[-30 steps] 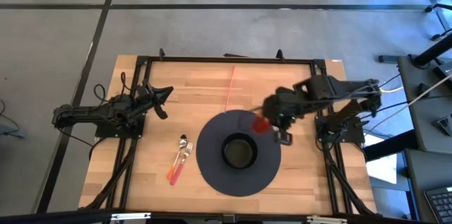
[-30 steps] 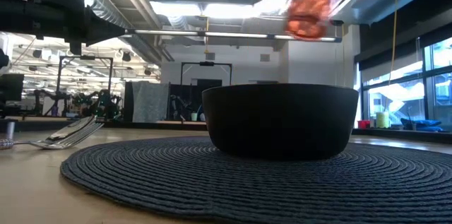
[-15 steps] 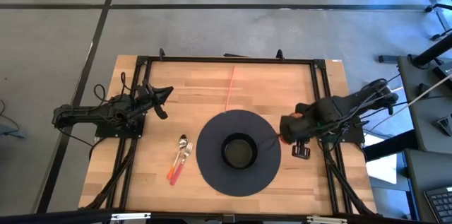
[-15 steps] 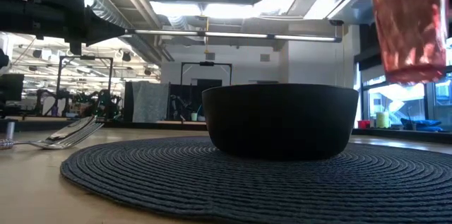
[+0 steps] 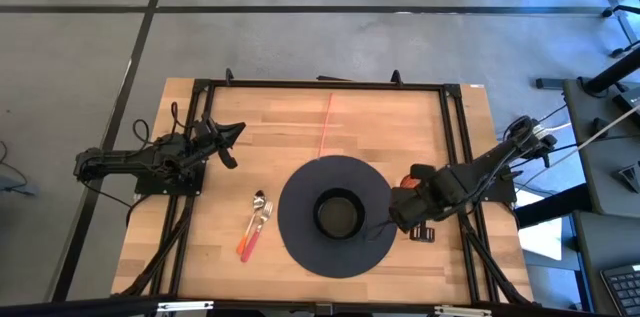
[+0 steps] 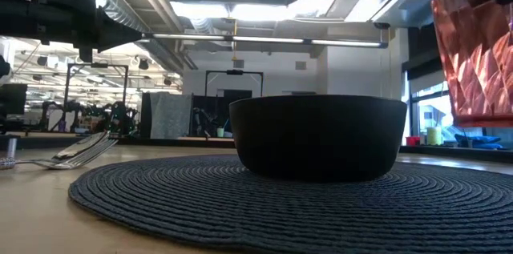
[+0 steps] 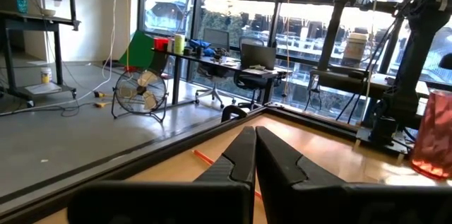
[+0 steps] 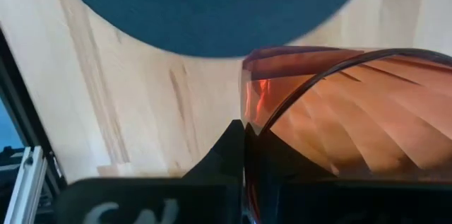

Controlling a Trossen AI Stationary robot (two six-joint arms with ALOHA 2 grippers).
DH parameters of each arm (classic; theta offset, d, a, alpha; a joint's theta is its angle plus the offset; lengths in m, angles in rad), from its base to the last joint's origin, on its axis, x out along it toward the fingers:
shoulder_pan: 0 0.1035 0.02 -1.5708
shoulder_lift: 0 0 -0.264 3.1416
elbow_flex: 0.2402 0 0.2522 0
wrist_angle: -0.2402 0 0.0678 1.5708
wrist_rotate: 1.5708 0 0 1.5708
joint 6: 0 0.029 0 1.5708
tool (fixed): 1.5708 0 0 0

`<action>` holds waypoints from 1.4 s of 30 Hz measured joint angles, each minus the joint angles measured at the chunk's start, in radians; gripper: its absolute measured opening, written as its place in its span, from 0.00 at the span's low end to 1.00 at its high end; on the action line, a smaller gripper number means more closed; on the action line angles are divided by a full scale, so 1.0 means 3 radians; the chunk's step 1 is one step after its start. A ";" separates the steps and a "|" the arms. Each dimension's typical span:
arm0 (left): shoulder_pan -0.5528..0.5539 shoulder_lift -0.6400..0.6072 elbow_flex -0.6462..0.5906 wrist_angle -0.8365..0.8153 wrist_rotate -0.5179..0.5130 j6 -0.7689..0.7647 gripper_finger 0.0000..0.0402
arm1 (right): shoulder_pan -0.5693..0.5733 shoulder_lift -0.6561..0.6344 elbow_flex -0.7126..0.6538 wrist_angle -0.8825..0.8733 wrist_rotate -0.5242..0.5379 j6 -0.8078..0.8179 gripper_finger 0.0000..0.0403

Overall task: Pick & Place Utensil
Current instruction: Put the orange cup to the right of the black bowl on the mat

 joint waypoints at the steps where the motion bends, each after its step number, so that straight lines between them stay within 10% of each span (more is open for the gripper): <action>1: 0.0000 0.0001 0.0000 0.0000 -0.0001 0.0000 0.01 | 0.0019 0.0024 0.0000 0.0056 0.0024 -0.0011 0.02; 30: 0.0000 0.0000 0.0000 0.0000 0.0000 0.0000 0.01 | 0.0060 0.0570 -0.0001 0.0551 0.0109 -0.0342 0.03; 42: 0.0000 0.0000 0.0000 0.0000 -0.0001 0.0000 0.01 | 0.0059 0.0570 -0.0001 0.0522 0.0109 -0.0356 0.26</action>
